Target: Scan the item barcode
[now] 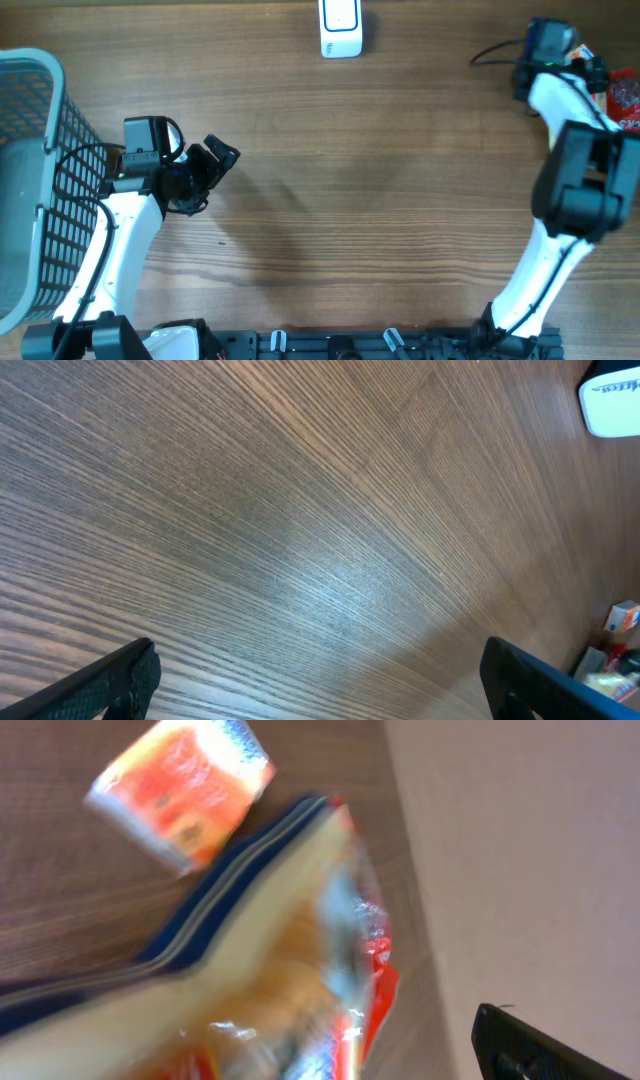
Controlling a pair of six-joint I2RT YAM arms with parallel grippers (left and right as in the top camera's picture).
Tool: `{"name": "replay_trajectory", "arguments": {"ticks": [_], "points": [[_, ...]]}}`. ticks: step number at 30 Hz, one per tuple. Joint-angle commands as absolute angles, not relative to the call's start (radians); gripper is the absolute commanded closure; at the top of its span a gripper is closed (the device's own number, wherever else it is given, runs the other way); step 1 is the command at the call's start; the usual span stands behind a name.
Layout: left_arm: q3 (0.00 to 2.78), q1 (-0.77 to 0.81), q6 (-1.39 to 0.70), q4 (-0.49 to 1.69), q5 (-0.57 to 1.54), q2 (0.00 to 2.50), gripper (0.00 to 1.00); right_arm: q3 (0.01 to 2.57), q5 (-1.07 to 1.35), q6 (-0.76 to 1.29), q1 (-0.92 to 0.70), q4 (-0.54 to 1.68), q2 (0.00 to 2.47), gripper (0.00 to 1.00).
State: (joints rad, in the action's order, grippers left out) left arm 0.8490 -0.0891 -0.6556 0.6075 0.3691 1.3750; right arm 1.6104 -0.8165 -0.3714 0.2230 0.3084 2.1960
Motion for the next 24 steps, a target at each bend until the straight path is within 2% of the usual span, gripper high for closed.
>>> {"name": "replay_trajectory", "arguments": {"ticks": [1, 4, 6, 9, 11, 13, 16, 19, 21, 24], "points": [[0.845, -0.096, -0.643, 0.607, 0.361, 1.371, 0.00, 1.629, -0.475, -0.138, 0.337, 0.362, 1.980, 0.00], [0.845, -0.096, -0.643, 0.607, 0.361, 1.371, 0.00, 1.645, 0.015, -0.075, 0.468, 0.444, 1.856, 0.00], [0.845, -0.096, -0.643, 0.607, 0.361, 1.371, 0.00, 1.645, 0.226, -0.062, 0.504, 0.466, 1.828, 0.00], [0.845, -0.096, -0.643, 0.607, 0.361, 1.371, 0.00, 1.645, 0.504, 0.130, 0.511, 0.453, 1.784, 0.00], [0.845, -0.096, -0.643, 0.607, 0.361, 1.371, 0.00, 1.645, 0.797, 0.314, 0.511, 0.430, 1.717, 0.00], [0.845, -0.096, -0.643, 0.607, 0.361, 1.371, 0.00, 1.645, 1.073, 0.352, 0.506, 0.441, 1.639, 0.00], [0.845, -0.096, -0.643, 0.607, 0.361, 1.371, 0.00, 1.645, 1.081, 0.243, 0.493, 0.803, 1.476, 0.01], [0.845, -0.096, -0.643, 0.607, 0.361, 1.371, 0.00, 1.636, 0.811, 0.052, 0.447, 1.180, 1.298, 0.00], [0.845, -0.096, -0.643, 0.607, 0.361, 1.371, 0.00, 1.579, 0.709, 0.015, 0.389, 1.280, 1.134, 0.00], [0.845, -0.096, -0.643, 0.607, 0.361, 1.371, 0.00, 1.481, 0.702, 0.030, 0.356, 1.350, 0.949, 0.00]]}}
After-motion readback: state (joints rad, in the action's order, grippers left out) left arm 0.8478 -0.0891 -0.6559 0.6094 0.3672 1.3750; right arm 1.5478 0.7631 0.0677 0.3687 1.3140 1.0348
